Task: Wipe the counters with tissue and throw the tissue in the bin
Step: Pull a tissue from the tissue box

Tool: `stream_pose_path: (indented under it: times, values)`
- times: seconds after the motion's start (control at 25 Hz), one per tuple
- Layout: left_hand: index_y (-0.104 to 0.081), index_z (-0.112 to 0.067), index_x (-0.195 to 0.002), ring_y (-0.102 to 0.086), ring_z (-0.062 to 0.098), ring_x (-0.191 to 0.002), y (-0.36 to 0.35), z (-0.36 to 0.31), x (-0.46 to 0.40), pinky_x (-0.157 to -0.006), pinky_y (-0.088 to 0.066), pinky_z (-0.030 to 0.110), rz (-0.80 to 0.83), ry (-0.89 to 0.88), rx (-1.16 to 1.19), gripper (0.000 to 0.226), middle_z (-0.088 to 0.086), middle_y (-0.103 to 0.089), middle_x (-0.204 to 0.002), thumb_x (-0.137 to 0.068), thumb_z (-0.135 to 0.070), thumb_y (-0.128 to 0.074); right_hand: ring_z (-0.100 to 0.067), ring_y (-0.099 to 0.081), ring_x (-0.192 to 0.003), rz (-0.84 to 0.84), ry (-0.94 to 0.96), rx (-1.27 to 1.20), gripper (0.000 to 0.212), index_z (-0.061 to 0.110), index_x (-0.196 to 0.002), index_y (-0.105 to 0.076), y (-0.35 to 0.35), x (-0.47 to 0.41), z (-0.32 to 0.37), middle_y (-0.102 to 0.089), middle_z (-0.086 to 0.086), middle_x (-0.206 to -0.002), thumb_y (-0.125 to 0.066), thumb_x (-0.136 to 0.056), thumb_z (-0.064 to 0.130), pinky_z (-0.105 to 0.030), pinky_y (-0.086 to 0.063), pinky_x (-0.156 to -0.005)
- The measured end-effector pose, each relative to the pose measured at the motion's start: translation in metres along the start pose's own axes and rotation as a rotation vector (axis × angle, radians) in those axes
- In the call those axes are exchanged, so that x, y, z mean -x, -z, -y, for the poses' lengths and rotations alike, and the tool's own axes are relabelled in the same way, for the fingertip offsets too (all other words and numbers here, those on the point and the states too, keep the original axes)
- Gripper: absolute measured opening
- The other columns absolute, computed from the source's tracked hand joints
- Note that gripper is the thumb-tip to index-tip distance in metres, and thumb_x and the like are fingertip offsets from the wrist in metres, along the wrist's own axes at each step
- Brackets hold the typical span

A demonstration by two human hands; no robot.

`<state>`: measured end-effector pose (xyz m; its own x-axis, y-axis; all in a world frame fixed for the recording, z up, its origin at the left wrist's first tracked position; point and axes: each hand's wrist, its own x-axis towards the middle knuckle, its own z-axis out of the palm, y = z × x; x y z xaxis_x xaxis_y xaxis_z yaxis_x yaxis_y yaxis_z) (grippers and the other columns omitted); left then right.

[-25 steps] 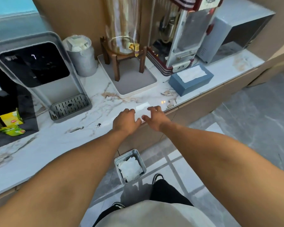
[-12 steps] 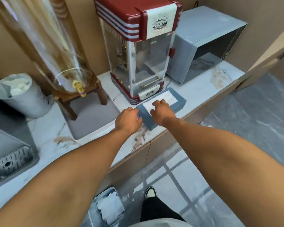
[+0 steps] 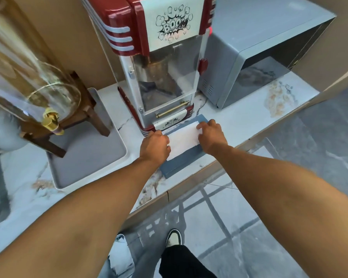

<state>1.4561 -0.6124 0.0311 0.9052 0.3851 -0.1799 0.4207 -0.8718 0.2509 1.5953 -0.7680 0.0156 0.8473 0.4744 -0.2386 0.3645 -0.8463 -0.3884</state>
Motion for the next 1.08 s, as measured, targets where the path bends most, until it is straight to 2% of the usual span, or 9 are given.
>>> stream_pose_path:
  times: [0.2, 0.36, 0.6, 0.8, 0.96, 1.08]
  values:
    - [-0.076, -0.015, -0.103, -0.058, 0.031, -0.102, 0.0, -0.002, -0.002, -0.087, -0.05, 0.039, -0.042, -0.002, -0.044, 0.022, 0.008, -0.065, -0.109, -0.093, -0.023, -0.059, -0.029, -0.046, -0.125, -0.042, 0.03, -0.046, 0.028, 0.024, -0.126, -0.057, -0.005, -0.005, -0.003, -0.045, -0.005, -0.136, -0.053, -0.099, 0.017, -0.041, -0.046, -0.106]
    - [-0.075, -0.013, -0.091, -0.06, 0.032, -0.098, 0.004, -0.004, 0.005, -0.083, -0.049, 0.036, -0.027, 0.0, -0.031, 0.019, 0.009, -0.066, -0.102, -0.089, -0.011, -0.056, -0.029, -0.054, -0.117, -0.054, 0.038, -0.043, 0.022, 0.02, -0.119, -0.063, -0.002, -0.001, 0.0, -0.053, -0.008, -0.13, -0.054, -0.1, 0.017, -0.038, -0.05, -0.103]
    - [-0.067, -0.006, -0.093, -0.06, 0.034, -0.096, 0.009, 0.004, 0.031, -0.085, -0.051, 0.043, -0.034, 0.025, -0.007, 0.014, 0.014, -0.065, -0.104, -0.09, -0.004, -0.053, -0.03, -0.06, -0.105, -0.069, 0.11, -0.001, 0.022, 0.012, -0.112, -0.069, 0.003, 0.014, 0.019, -0.058, -0.01, -0.119, -0.051, -0.101, 0.014, -0.033, -0.05, -0.096]
    - [-0.066, -0.006, -0.095, -0.06, 0.034, -0.094, 0.022, 0.042, 0.06, -0.082, -0.053, 0.043, -0.077, 0.081, -0.018, 0.015, 0.014, -0.064, -0.101, -0.092, -0.006, -0.052, -0.031, -0.062, -0.099, -0.055, 0.191, 0.002, 0.02, 0.012, -0.107, -0.071, -0.003, 0.036, 0.062, -0.059, -0.012, -0.116, -0.053, -0.099, 0.012, -0.035, -0.05, -0.093]
    - [-0.067, -0.005, -0.096, -0.061, 0.035, -0.091, 0.032, 0.084, 0.096, -0.081, -0.055, 0.044, -0.128, 0.136, -0.009, 0.016, 0.015, -0.063, -0.099, -0.093, -0.008, -0.051, -0.027, -0.064, -0.099, -0.005, 0.26, -0.002, 0.019, 0.014, -0.102, -0.074, -0.021, 0.063, 0.107, -0.066, -0.011, -0.112, -0.056, -0.096, 0.013, -0.028, -0.048, -0.087]
    - [-0.067, -0.006, -0.1, -0.061, 0.034, -0.091, 0.039, 0.128, 0.134, -0.082, -0.055, 0.043, -0.142, 0.184, -0.006, 0.016, 0.014, -0.063, -0.102, -0.094, -0.009, -0.052, -0.023, -0.068, -0.096, 0.055, 0.284, -0.018, 0.021, 0.015, -0.098, -0.076, -0.042, 0.093, 0.15, -0.073, -0.007, -0.105, -0.056, -0.094, 0.012, -0.025, -0.053, -0.084]
